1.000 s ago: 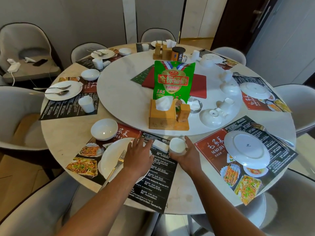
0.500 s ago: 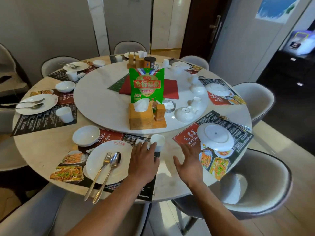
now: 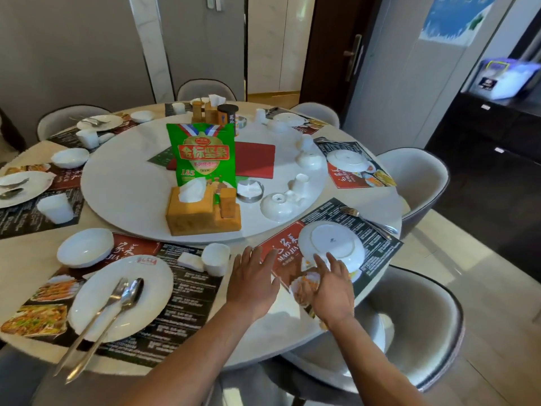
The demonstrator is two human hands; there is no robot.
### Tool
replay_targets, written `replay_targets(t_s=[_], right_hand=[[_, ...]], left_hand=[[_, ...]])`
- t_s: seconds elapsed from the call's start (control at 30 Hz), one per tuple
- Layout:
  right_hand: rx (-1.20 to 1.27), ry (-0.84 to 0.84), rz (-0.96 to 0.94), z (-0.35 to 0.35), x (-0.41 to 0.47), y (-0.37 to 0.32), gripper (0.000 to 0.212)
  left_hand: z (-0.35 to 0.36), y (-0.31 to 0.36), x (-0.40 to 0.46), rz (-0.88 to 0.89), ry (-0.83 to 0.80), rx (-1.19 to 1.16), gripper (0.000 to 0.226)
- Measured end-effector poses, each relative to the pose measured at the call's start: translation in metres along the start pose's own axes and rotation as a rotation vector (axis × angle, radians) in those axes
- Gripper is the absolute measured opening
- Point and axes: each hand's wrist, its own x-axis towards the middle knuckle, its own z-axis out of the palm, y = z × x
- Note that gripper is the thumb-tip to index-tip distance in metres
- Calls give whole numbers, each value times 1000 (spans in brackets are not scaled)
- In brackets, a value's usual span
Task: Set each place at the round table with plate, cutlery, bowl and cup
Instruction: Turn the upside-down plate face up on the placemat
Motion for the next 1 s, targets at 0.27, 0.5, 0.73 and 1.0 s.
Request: replay_targets(t_s=[0.27,0.5,0.73,1.0], right_hand=[[-60,-169,-95,-6,73,81,82],[-111,-256,-252,-9,130,83,83],[-182,-371,-354,8,157,62,101],[-195,-310,-333,15,182,47,107]], left_hand=[[47,71,57,-58,1,110,63],[54,72,106,-121,21,151,62],[52,53,160,-126,20,272,66],[57,29,204,-68,-27,328,80]])
